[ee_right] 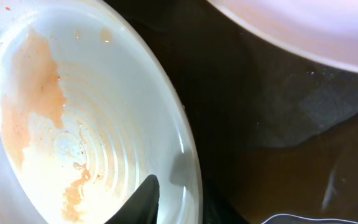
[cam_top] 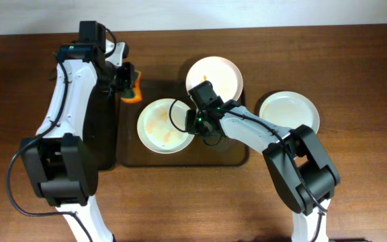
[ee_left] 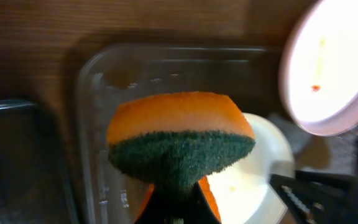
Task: Clean dirty plates on tray and stack at the side
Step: 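Scrub the held plate with the sponge in the left gripper, then carry the plate right with the right gripper and stack it on the cleaned plate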
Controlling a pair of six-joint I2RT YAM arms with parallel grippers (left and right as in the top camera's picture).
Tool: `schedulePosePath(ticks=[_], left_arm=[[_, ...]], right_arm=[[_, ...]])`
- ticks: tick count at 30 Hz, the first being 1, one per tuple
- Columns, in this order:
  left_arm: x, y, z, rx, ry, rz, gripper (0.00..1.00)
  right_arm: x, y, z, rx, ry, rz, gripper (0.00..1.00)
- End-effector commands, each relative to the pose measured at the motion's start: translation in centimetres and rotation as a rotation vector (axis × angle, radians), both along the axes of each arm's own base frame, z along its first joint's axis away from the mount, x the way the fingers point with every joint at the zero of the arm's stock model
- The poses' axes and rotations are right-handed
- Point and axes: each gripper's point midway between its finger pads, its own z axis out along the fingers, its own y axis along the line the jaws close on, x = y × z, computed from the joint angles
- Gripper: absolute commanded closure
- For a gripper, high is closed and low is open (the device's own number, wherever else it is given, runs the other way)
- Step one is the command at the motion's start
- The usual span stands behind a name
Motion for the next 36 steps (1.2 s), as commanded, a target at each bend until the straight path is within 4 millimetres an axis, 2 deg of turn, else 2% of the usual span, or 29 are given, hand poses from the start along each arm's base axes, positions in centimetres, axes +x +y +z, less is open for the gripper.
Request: schedulePosePath(ticks=[1, 2, 4, 6, 8, 10, 13, 16, 19, 22, 26, 32, 36], left_arm=[[0.0, 1.7, -0.2, 0.099, 0.008, 0.036, 1.0], [-0.1, 1.7, -0.3, 0.099, 0.01, 0.036, 1.0], [-0.3, 1.7, -0.5, 0.1, 0.018, 0.036, 1.0], [-0.4, 1.9, -0.8, 0.112, 0.025, 0.039, 1.0], [-0.5, 2.1, -0.9, 0.116, 0.029, 0.042, 1.0], [-0.5, 2.1, -0.9, 0.116, 0.028, 0.042, 1.0], [-0.5, 2.1, -0.9, 0.116, 0.029, 0.042, 1.0], [-0.7, 1.8, -0.9, 0.095, 0.042, 0.045, 1.0], [-1.1, 1.6, -1.0, 0.086, 0.057, 0.043, 1.0], [-1.1, 1.6, -1.0, 0.086, 0.058, 0.043, 1.0], [-1.1, 1.6, -1.0, 0.086, 0.058, 0.043, 1.0], [-1.1, 1.6, -1.0, 0.085, 0.059, 0.046, 1.0], [-1.1, 1.5, -1.0, 0.078, 0.059, 0.044, 1.0]], right_arm=[[-0.8, 0.3, -2.4, -0.013, 0.04, 0.04, 0.81], [-1.2, 0.5, -2.7, 0.005, 0.065, 0.044, 0.96], [-2.3, 0.9, -2.7, 0.042, 0.129, 0.039, 0.96], [-2.9, 1.0, -1.8, 0.047, 0.161, 0.048, 0.96], [-2.7, 1.1, 0.6, 0.041, 0.129, 0.092, 0.96], [-1.9, 0.8, 4.2, 0.02, 0.057, 0.116, 0.96], [-0.6, -1.0, 8.6, -0.081, -0.063, 0.103, 0.96], [0.5, -3.8, 12.4, -0.245, -0.19, 0.08, 0.96], [1.2, -6.2, 14.7, -0.42, -0.274, 0.046, 0.96], [1.4, -7.6, 16.4, -0.609, -0.37, 0.005, 0.96], [0.5, -7.2, 19.3, -0.845, -0.542, -0.014, 0.96], [-2.1, -5.0, 24.9, -1.124, -0.826, -0.027, 0.96], [-3.7, -3.4, 26.7, -1.176, -0.928, -0.035, 0.96]])
